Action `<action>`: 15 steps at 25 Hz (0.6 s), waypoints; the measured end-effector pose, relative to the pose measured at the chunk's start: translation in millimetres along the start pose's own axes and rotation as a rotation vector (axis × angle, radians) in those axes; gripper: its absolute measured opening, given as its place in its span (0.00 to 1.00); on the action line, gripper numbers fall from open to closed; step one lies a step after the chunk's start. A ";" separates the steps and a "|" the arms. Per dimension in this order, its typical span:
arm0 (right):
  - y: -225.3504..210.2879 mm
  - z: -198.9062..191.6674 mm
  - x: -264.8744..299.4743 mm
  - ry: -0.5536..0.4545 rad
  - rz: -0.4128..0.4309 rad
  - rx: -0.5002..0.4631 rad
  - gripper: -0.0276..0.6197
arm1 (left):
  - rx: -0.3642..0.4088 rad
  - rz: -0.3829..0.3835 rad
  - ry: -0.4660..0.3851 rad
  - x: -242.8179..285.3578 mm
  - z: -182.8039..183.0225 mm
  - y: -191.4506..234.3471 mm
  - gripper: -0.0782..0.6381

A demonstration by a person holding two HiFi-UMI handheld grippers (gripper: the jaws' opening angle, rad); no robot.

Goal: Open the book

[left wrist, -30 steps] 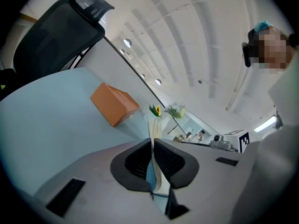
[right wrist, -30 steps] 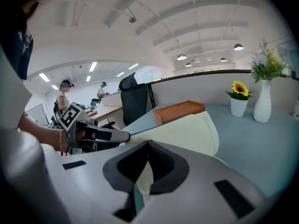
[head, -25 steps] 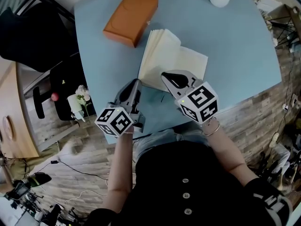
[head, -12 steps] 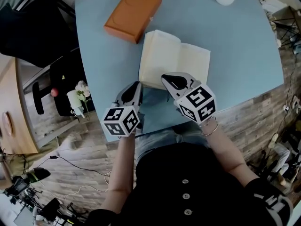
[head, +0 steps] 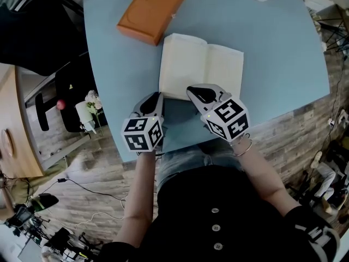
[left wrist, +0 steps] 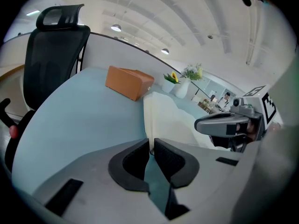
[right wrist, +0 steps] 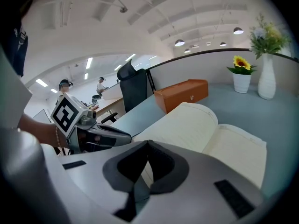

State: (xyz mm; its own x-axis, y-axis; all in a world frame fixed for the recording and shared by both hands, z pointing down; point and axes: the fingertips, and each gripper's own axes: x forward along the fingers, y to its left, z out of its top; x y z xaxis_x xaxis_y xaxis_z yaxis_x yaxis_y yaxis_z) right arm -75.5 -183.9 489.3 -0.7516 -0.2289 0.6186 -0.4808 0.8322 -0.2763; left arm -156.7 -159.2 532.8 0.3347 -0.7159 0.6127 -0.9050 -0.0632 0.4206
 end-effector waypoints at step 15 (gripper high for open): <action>-5.8 -11.1 -7.6 0.009 -0.033 0.021 0.04 | 0.111 0.046 0.081 2.7 -7.1 5.1 0.15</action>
State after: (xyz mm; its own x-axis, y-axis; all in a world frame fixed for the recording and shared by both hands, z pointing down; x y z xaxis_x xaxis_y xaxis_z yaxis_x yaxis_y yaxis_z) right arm -62.0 -181.4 494.3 -0.7309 -0.2513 0.6345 -0.5147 0.8136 -0.2706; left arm -158.5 -156.4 541.3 0.3078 -0.6618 0.6836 -0.9420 -0.1109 0.3168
